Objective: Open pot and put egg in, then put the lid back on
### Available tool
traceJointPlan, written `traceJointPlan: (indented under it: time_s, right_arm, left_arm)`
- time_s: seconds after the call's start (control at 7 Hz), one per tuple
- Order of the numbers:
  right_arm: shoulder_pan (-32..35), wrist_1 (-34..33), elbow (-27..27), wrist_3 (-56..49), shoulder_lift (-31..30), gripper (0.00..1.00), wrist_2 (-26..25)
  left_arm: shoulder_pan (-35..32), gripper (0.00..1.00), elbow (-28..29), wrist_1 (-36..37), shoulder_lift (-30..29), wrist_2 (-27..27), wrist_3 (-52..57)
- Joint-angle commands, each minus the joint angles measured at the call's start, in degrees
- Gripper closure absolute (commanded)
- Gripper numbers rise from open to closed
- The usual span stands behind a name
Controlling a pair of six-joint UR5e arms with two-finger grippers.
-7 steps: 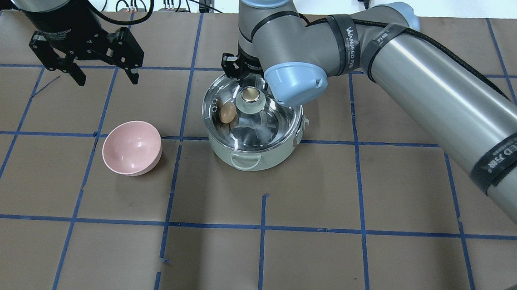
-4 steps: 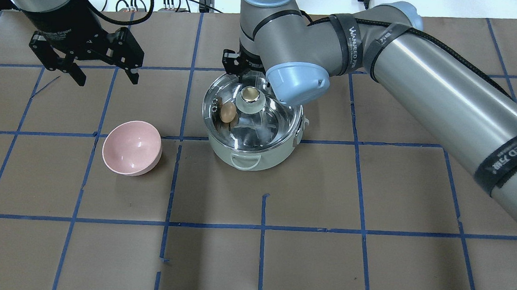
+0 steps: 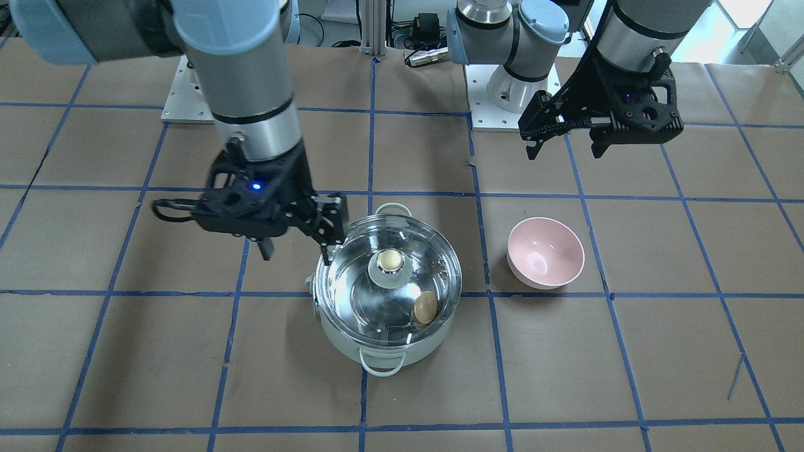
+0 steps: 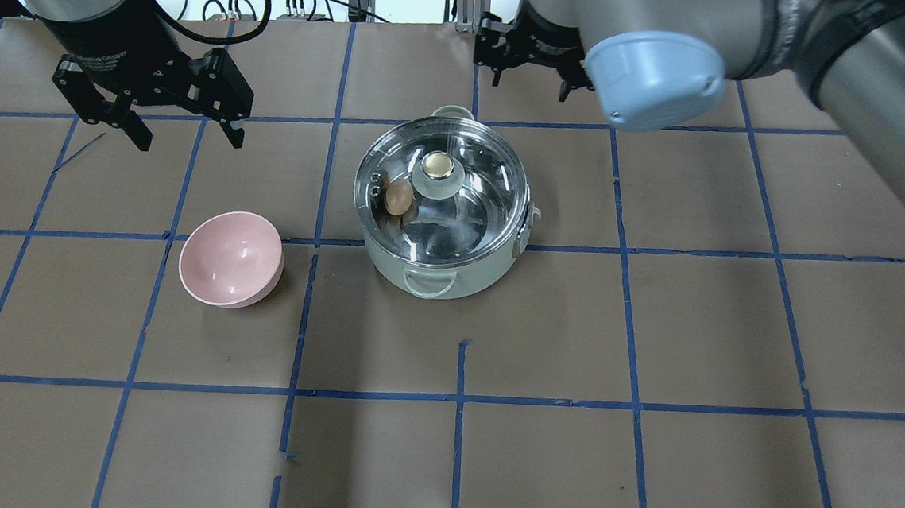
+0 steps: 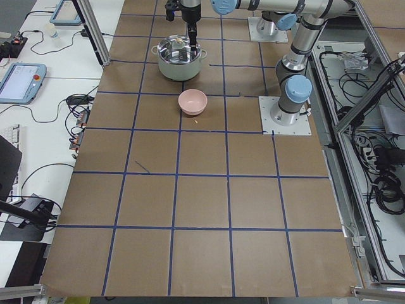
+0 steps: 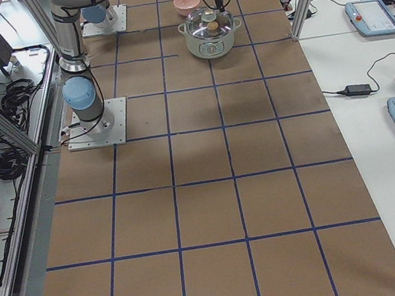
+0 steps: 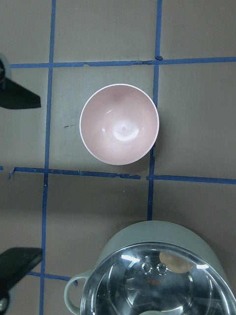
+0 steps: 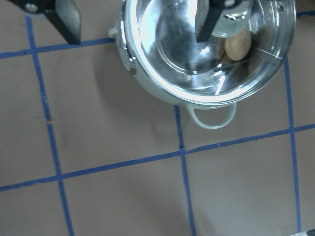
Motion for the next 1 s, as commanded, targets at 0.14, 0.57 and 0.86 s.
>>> traceJointPlan:
  time_s: [0.14,0.57,0.86]
  right_arm:
    - [-11.1,15.7,2.1,-9.6,-10.2,0.0,-0.5]
    - [-15.5,18.2,6.9,-20.0,-12.6,0.0,-0.5]
    - [-13.9,18.2,6.7,-18.4,-12.7,0.0,-0.5]
  left_arm:
    - [-0.1,0.0,-0.1,-0.1,0.0,-0.3,-0.1]
    - [-0.1,0.0,-0.1,-0.1,0.0,-0.3,-0.1]
    - [-0.2,0.0,-0.1,-0.1,0.0,-0.3,-0.1]
